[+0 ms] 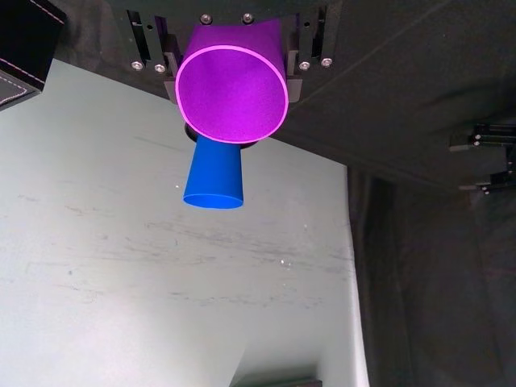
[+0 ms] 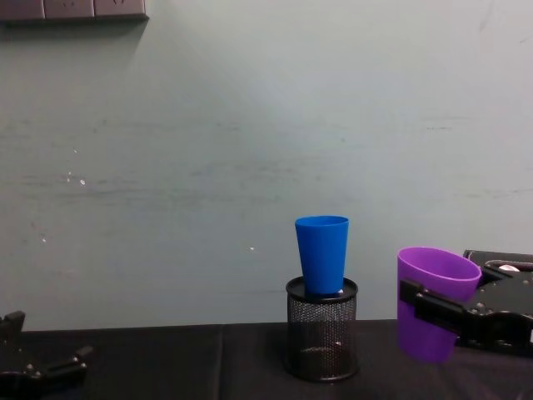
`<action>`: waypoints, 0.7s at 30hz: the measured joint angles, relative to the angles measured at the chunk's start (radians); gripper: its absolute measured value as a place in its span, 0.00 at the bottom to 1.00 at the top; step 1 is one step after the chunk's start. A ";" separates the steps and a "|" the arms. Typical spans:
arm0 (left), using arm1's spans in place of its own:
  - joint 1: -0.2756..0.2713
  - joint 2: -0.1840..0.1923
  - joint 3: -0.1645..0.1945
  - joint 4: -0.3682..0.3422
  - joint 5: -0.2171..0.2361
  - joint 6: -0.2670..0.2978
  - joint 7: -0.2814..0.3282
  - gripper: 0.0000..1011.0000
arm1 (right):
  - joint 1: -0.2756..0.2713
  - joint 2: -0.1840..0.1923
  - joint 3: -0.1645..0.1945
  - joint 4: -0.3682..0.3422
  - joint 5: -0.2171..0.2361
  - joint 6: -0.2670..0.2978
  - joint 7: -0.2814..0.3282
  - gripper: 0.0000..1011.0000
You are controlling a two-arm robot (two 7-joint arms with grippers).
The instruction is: Pick up one cup with a gripper and tap it against the other cup.
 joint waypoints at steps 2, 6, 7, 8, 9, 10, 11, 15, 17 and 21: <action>0.000 0.000 0.000 0.000 0.000 0.000 0.000 1.00 | 0.000 0.000 0.000 0.000 0.000 0.000 0.000 0.72; 0.000 0.000 0.000 0.000 0.000 0.000 0.000 1.00 | 0.000 0.000 -0.001 0.000 0.000 0.000 0.000 0.72; 0.000 0.000 0.000 0.000 0.000 0.000 0.000 1.00 | 0.000 0.000 -0.001 0.001 0.001 0.000 0.000 0.72; 0.000 0.000 0.000 0.000 0.000 0.000 0.000 1.00 | 0.001 0.000 -0.001 0.001 0.001 0.000 0.000 0.72; 0.000 0.000 0.000 0.000 0.000 0.000 0.000 1.00 | 0.001 0.000 -0.001 0.001 0.001 0.000 0.000 0.72; 0.000 0.000 0.000 0.000 0.000 0.000 0.000 1.00 | 0.000 0.000 -0.001 0.001 0.001 0.000 0.000 0.72; 0.000 0.000 0.000 0.000 0.000 0.000 0.000 1.00 | 0.001 0.000 -0.001 0.001 0.001 0.000 0.000 0.72; 0.000 0.000 0.000 0.000 0.000 0.000 0.000 1.00 | 0.000 0.000 -0.001 0.001 0.001 0.000 0.001 0.72; 0.000 0.000 0.000 0.000 0.000 0.000 0.000 1.00 | 0.001 0.000 -0.001 0.001 0.001 0.000 0.001 0.72; 0.000 0.000 0.000 0.000 0.000 0.000 0.000 1.00 | 0.003 -0.002 0.000 0.004 0.001 0.000 0.001 0.72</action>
